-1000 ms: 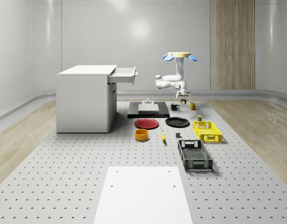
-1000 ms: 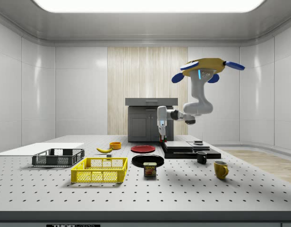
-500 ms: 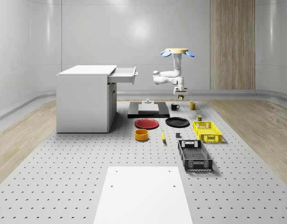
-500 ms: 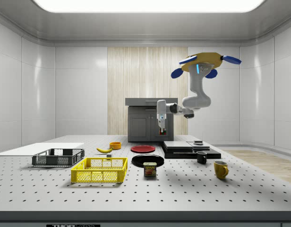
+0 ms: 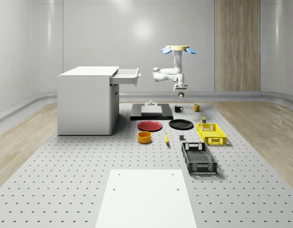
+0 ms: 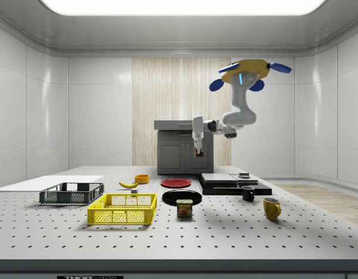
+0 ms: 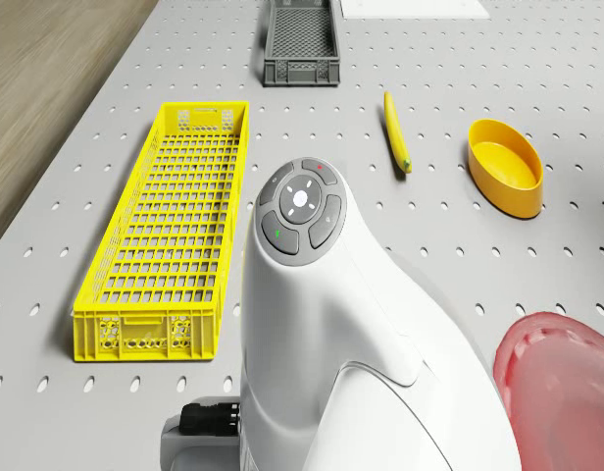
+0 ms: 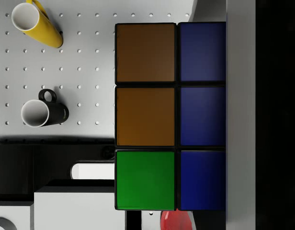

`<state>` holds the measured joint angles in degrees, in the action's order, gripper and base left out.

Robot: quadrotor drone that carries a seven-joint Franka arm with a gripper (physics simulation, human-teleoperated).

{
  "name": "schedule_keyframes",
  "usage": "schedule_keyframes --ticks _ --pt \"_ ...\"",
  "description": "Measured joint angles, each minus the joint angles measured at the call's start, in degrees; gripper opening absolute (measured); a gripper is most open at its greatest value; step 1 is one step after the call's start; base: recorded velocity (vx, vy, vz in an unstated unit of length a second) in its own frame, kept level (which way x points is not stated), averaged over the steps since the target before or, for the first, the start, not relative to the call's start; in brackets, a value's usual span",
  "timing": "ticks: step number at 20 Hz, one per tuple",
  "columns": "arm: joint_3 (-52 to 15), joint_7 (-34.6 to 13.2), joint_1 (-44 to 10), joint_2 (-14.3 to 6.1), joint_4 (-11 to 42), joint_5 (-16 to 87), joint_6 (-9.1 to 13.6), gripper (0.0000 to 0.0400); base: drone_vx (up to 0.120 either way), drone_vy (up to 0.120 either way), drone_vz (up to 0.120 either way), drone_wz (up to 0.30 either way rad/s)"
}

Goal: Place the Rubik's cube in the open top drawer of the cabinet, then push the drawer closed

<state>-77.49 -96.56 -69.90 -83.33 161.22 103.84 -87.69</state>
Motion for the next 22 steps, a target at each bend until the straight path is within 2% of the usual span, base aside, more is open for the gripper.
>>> schedule_keyframes --ticks 22 --pt "-0.3 -0.4 -0.6 -2.4 -0.1 -1.0 -2.2 0.0325 0.000 -0.120 0.120 0.000"
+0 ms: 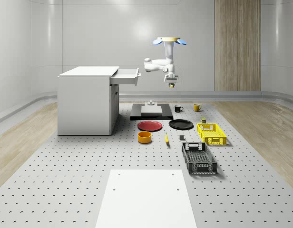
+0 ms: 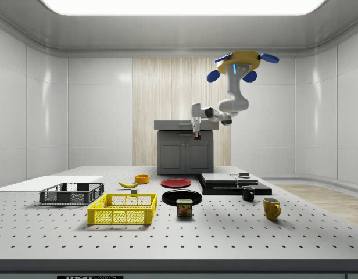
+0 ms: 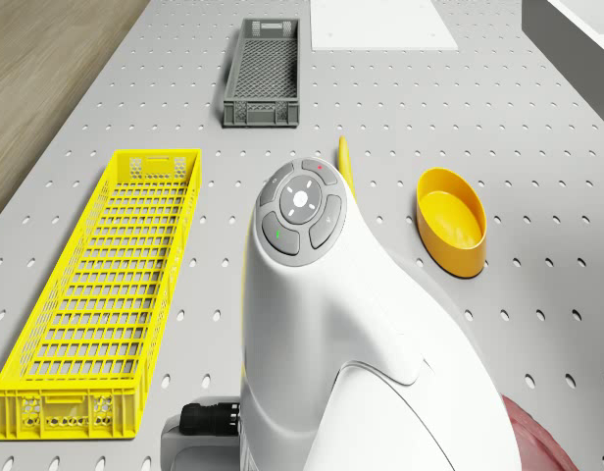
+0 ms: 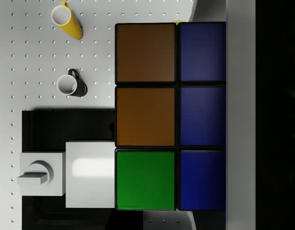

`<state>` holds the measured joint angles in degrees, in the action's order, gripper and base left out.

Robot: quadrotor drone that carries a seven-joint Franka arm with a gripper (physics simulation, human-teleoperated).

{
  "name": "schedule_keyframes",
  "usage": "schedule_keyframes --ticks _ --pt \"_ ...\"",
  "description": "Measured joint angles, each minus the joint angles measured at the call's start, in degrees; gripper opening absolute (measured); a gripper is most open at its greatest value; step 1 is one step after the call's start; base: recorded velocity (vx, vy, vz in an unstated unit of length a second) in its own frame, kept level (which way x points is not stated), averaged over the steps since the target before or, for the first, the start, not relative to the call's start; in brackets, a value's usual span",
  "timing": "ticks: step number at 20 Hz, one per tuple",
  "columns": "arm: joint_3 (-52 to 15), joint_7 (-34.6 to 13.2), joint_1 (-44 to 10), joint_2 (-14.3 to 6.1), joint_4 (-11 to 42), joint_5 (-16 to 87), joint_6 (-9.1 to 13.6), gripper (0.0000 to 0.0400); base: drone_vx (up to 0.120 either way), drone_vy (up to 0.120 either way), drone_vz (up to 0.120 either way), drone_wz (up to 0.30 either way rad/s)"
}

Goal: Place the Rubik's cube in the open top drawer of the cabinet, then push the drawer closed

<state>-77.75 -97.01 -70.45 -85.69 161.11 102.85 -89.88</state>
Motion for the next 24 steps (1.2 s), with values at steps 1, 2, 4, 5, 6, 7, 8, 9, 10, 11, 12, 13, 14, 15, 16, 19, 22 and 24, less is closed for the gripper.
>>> schedule_keyframes --ticks 1,2,4,5,6,7,8,9,10,11,12,13,14,15,16,19,22,24 --pt "0.0 0.0 0.0 -0.1 0.0 0.0 -0.1 0.0325 0.000 -0.120 0.120 0.000" --pt "0.0 0.0 0.0 -0.2 0.0 -0.1 -0.2 0.0325 0.000 -0.120 0.120 0.000" --pt "0.0 -0.1 -0.1 -0.4 0.0 -0.1 -0.3 0.0325 0.000 -0.120 0.120 0.000" --pt "0.0 -0.1 -0.1 -0.4 0.0 -0.2 -0.4 0.0325 0.000 -0.120 0.120 0.000" --pt "-0.1 -0.1 -0.1 -0.5 0.0 -0.2 -0.5 0.0325 0.000 -0.120 0.120 0.000" --pt "-0.1 -0.1 -0.1 -0.6 0.0 -0.3 -0.6 0.0325 0.000 -0.120 0.120 0.000" --pt "-0.1 -0.1 -0.2 -0.7 0.0 -0.3 -0.6 0.0325 0.000 -0.120 0.120 0.000" --pt "-0.1 -0.1 -0.2 -0.8 0.0 -0.3 -0.7 0.0325 0.000 -0.120 0.120 0.000" --pt "-0.1 -0.2 -0.2 -0.9 0.0 -0.4 -0.8 0.0325 0.000 -0.120 0.120 0.000" --pt "-0.1 -0.2 -0.2 -0.9 0.0 -0.4 -0.9 0.0325 0.000 -0.120 0.120 0.000" --pt "-0.1 -0.2 -0.2 -1.0 0.0 -0.4 -0.9 0.0325 0.000 -0.120 0.120 0.000" --pt "-0.1 -0.2 -0.2 -1.1 0.0 -0.4 -1.0 0.0325 0.000 -0.120 0.120 0.000" --pt "-0.1 -0.2 -0.3 -1.2 -0.1 -0.5 -1.1 0.0325 0.000 -0.120 0.120 0.000" --pt "-0.1 -0.2 -0.3 -1.2 -0.1 -0.5 -1.1 0.0325 0.000 -0.120 0.120 0.000" --pt "-0.1 -0.2 -0.3 -1.3 -0.1 -0.5 -1.2 0.0325 0.000 -0.120 0.120 0.000" --pt "-0.2 -0.3 -0.3 -1.5 -0.1 -0.6 -1.4 0.0325 0.000 -0.120 0.120 0.000" --pt "-0.2 -0.3 -0.4 -1.7 -0.1 -0.7 -1.6 0.0325 0.000 -0.120 0.120 0.000" --pt "-0.2 -0.3 -0.4 -1.8 -0.1 -0.8 -1.7 0.0325 0.000 -0.120 0.120 0.000"
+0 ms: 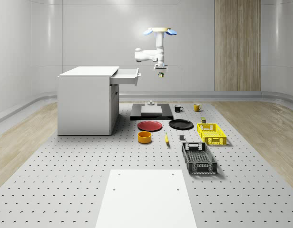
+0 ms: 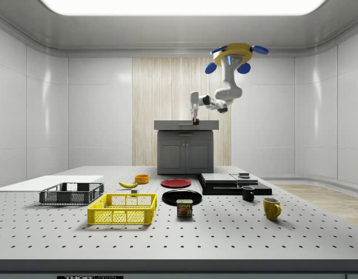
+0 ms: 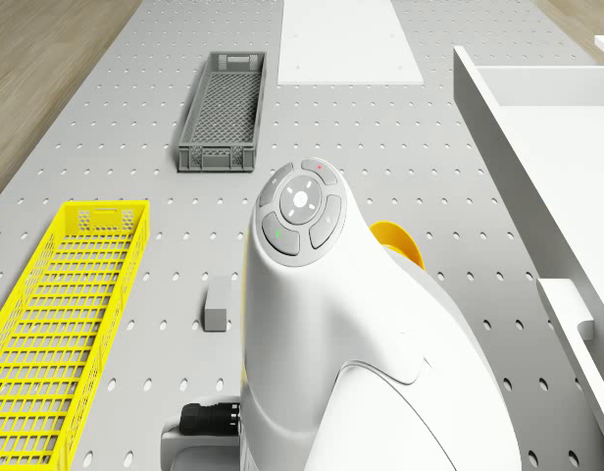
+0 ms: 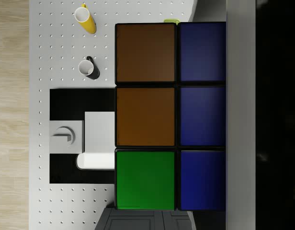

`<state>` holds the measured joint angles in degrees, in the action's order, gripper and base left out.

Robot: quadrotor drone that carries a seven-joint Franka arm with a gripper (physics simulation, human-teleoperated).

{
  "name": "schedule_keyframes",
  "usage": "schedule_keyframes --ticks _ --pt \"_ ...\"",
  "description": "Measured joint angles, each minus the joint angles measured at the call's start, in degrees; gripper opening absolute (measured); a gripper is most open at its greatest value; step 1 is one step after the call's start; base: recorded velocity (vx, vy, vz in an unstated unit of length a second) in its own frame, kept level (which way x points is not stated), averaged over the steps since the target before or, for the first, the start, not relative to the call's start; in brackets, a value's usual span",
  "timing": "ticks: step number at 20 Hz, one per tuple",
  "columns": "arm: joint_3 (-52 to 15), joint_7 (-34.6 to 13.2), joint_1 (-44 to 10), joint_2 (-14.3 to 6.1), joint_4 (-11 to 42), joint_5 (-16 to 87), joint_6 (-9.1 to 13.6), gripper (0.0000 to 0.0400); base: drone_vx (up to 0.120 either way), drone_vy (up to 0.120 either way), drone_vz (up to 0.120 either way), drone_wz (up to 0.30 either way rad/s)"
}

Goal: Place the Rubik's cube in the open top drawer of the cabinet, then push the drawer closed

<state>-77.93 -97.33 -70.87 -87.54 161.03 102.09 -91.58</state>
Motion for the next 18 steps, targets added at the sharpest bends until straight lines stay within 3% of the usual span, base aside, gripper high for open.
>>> schedule_keyframes --ticks 18 --pt "-0.1 -0.2 -0.2 -1.0 0.0 -0.4 -0.9 0.0325 0.000 -0.120 0.120 0.000"
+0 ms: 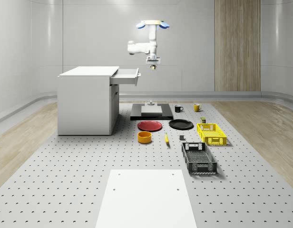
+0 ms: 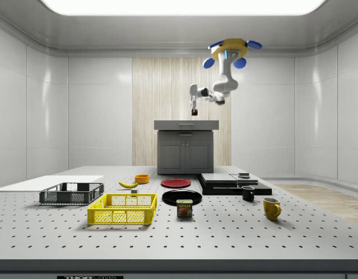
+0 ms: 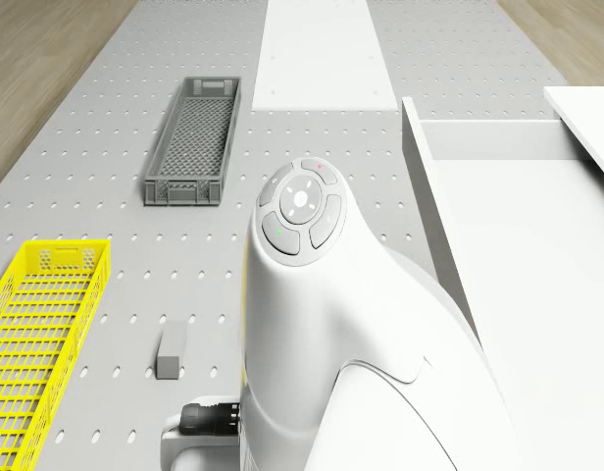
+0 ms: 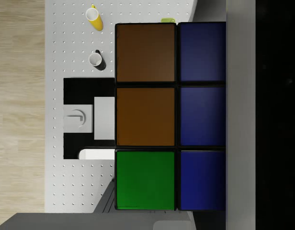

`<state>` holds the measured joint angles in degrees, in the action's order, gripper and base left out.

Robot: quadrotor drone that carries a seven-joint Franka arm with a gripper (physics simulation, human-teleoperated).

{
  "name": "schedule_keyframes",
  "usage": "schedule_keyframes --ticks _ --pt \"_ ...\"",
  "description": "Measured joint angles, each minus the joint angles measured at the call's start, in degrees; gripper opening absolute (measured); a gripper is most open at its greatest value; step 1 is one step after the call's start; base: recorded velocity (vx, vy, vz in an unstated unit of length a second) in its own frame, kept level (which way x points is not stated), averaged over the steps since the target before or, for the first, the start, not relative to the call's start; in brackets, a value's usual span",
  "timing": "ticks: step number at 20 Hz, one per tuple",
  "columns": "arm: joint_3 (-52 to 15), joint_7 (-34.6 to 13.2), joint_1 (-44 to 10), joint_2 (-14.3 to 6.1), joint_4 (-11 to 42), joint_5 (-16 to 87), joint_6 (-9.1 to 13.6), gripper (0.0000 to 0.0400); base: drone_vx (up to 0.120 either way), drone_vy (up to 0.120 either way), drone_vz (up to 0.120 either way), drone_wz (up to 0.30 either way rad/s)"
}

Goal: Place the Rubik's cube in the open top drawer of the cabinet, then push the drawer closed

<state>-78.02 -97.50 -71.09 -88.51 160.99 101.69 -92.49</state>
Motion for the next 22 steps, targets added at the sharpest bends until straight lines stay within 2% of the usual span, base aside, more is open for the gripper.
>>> schedule_keyframes --ticks 8,14,18,22 --pt "0.0 -0.1 -0.1 -0.3 0.0 -0.1 -0.3 0.0325 0.000 -0.120 0.085 0.000" --pt "0.0 -0.1 -0.1 -0.6 0.0 -0.2 -0.5 0.0325 0.000 -0.120 0.007 0.000" --pt "-0.1 -0.1 -0.2 -0.7 0.0 -0.3 -0.7 0.0325 0.120 -0.120 0.000 0.000" --pt "-0.1 -0.1 -0.2 -0.8 0.0 -0.3 -0.8 0.0325 0.060 -0.120 0.000 0.000"
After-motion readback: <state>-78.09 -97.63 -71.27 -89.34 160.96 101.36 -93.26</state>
